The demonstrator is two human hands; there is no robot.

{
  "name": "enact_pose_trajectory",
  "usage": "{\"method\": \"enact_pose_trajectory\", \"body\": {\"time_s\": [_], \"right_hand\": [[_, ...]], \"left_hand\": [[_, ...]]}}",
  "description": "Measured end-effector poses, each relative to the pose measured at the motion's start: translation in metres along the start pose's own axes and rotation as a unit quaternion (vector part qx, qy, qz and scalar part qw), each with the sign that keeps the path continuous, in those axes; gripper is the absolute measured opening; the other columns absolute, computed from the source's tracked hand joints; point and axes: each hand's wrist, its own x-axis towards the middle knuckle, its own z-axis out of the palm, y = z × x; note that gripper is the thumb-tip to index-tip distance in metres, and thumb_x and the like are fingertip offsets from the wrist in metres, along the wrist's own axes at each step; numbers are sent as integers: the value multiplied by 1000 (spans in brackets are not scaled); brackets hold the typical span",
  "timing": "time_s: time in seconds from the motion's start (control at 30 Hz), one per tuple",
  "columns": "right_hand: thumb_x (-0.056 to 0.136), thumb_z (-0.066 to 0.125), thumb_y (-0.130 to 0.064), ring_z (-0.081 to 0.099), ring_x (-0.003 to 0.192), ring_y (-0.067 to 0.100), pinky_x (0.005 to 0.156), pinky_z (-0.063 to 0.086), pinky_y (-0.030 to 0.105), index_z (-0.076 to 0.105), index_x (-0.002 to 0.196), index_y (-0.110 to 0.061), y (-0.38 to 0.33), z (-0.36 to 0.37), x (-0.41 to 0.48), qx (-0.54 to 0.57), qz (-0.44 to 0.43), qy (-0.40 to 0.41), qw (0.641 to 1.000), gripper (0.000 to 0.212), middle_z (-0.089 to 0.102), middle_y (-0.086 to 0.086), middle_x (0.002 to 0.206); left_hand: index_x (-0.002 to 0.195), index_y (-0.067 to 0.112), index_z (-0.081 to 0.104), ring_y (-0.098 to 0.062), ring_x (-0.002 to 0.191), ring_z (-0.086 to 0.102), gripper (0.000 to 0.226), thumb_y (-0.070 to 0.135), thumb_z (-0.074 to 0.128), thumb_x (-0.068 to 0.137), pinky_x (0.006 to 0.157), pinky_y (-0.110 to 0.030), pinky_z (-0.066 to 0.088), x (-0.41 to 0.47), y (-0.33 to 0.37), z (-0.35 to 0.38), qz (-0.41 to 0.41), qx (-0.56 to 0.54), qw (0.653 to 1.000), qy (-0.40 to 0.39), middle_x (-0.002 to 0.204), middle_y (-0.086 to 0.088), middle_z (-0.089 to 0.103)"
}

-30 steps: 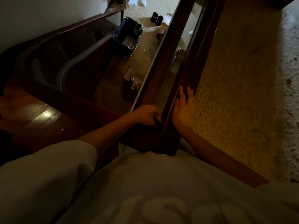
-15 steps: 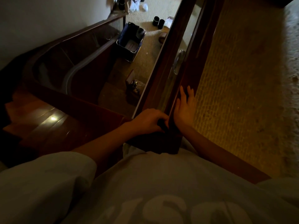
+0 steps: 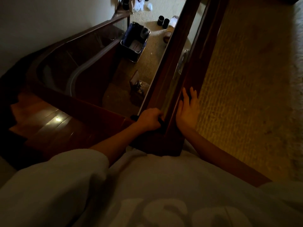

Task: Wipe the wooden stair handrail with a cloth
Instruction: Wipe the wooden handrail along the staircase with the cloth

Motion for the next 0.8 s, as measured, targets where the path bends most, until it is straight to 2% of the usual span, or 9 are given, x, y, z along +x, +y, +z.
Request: {"method": "enact_pose_trajectory", "body": {"time_s": [0.07, 0.13, 0.2, 0.27, 0.4, 0.5, 0.63, 0.7, 0.8], "right_hand": [[103, 42, -11, 22, 147, 34, 121, 17, 48, 42, 146, -7, -1, 1, -1, 2, 5, 2, 1000, 43, 29, 19, 156], [103, 42, -10, 21, 148, 33, 121, 15, 47, 41, 146, -8, 0, 1, -1, -1, 10, 3, 1000, 43, 28, 18, 156], [103, 42, -10, 19, 148, 32, 121, 15, 47, 41, 147, -8, -1, 1, 0, -3, 14, -1, 1000, 44, 27, 17, 157], [103, 42, -9, 19, 148, 32, 120, 17, 49, 40, 147, -8, -1, 2, 0, 1, 13, -6, 1000, 44, 27, 17, 157], [102, 44, -6, 23, 146, 37, 118, 23, 54, 43, 145, -5, 0, 3, 0, -6, 6, 0, 1000, 43, 30, 21, 154], [100, 48, -5, 30, 143, 40, 114, 29, 57, 46, 142, -2, 0, 3, 0, -20, -4, 13, 1000, 42, 35, 24, 151], [99, 49, -6, 29, 143, 38, 111, 31, 59, 46, 142, -5, 1, 5, 0, -22, 9, 8, 1000, 44, 35, 22, 152], [99, 49, -7, 29, 144, 38, 111, 31, 60, 45, 143, -6, 0, 5, 0, -24, 15, 5, 1000, 44, 34, 21, 153], [99, 51, -8, 34, 140, 39, 109, 34, 59, 46, 143, -5, 3, 3, 9, -28, 1, 1, 1000, 44, 37, 23, 150]], "left_hand": [[91, 11, 64, -22, 102, 62, 12, -1, 62, 87, 86, -31, 50, 2, -4, 2, -21, -42, 999, 18, 100, 0, 61], [89, 9, 65, -22, 98, 64, 9, 1, 63, 88, 87, -36, 54, 8, -6, 5, -67, -112, 990, 48, 100, 0, 64], [88, 18, 65, -20, 92, 67, 13, 5, 65, 88, 81, -39, 59, 14, -5, 7, -125, -193, 971, 67, 99, -1, 65], [82, 26, 62, -16, 88, 67, 19, 8, 69, 86, 78, -36, 60, 19, -6, 10, -149, -235, 958, 71, 97, 2, 66], [82, 27, 63, -15, 87, 67, 20, 9, 72, 83, 75, -32, 60, 31, -2, 13, -181, -324, 921, 115, 98, 1, 67], [79, 30, 63, -8, 78, 66, 23, 8, 69, 86, 58, -18, 55, 55, 14, 4, -174, -366, 897, 177, 91, 6, 67], [74, 32, 61, -2, 71, 60, 25, 12, 71, 84, 55, -15, 44, 95, 41, -23, -169, -422, 855, 248, 78, 12, 63], [72, 32, 60, 0, 68, 57, 24, 14, 72, 83, 53, -14, 41, 106, 49, -33, -164, -416, 856, 259, 75, 14, 61], [72, 27, 60, -2, 69, 57, 23, 11, 72, 84, 54, -13, 41, 93, 39, -30, -165, -421, 863, 226, 76, 10, 61]]}}
